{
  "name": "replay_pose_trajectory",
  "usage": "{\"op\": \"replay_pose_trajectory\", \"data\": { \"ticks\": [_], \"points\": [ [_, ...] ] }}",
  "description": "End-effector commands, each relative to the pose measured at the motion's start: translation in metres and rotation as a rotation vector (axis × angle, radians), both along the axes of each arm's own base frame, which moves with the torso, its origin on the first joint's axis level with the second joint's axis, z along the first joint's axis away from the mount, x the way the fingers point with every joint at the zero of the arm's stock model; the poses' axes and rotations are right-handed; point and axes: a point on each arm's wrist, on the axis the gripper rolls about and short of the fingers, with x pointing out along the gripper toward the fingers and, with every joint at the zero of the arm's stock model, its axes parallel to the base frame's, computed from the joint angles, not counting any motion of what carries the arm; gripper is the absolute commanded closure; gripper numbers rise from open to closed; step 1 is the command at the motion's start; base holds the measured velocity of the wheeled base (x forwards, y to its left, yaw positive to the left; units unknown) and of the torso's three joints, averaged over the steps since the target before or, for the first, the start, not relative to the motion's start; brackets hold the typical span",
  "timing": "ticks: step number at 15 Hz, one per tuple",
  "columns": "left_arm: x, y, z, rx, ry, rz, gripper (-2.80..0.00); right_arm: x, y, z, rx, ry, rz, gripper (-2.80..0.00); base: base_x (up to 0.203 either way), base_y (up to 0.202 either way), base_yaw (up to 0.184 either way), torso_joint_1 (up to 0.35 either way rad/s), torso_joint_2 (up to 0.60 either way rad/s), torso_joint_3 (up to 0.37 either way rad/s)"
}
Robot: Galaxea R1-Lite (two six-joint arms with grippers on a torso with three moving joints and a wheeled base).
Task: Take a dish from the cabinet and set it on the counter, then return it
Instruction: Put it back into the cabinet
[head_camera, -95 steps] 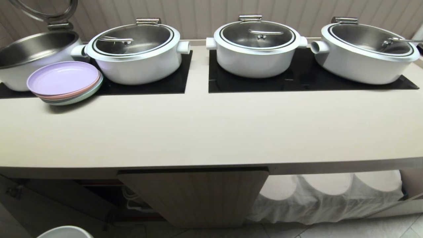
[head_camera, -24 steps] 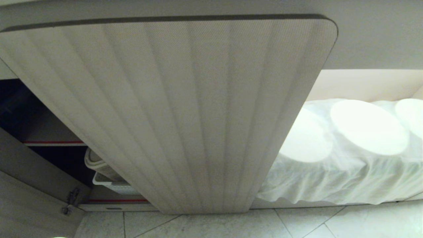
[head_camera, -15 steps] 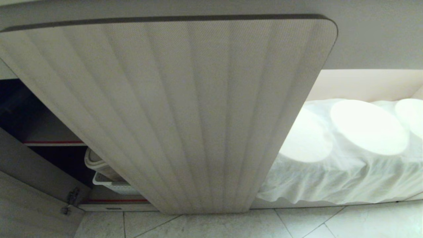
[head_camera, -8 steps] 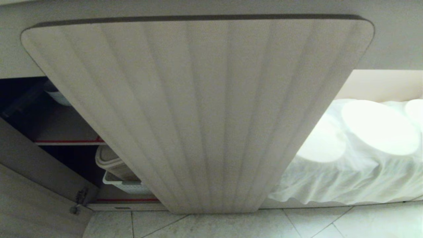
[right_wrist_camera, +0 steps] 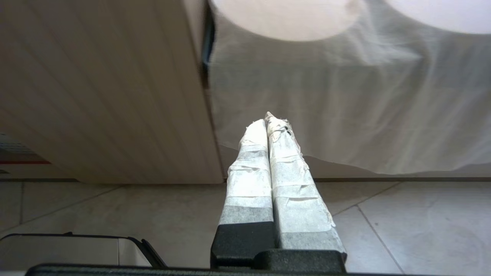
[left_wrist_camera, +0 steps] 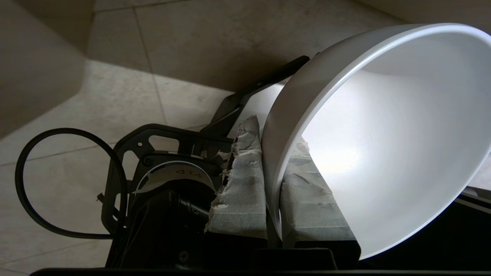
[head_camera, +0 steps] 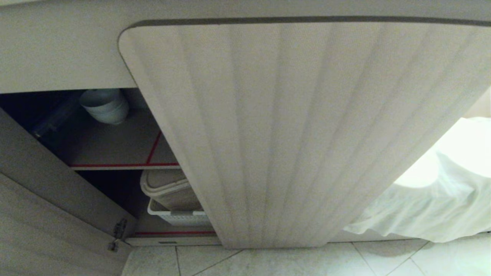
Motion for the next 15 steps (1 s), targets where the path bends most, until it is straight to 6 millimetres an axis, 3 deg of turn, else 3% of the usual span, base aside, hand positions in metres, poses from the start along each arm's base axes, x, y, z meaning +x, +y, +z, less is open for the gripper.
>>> {"op": "replay_pose_trajectory", "data": {
  "ticks": [1,15],
  "points": [
    [-0.0001,0.0001,-0.0006,0.002,0.008,0.003,0.00,0.0000,0.0000,0.0000,0.000,0.000,0.000,0.00,0.000,0.181,-0.003,0.005,0.00,0.002],
    [0.0039,-0.0015,0.0012,-0.002,-0.002,0.003,0.00,0.0000,0.0000,0.0000,0.000,0.000,0.000,0.00,0.000,0.015,0.000,0.000,0.00,0.000]
  ]
}}
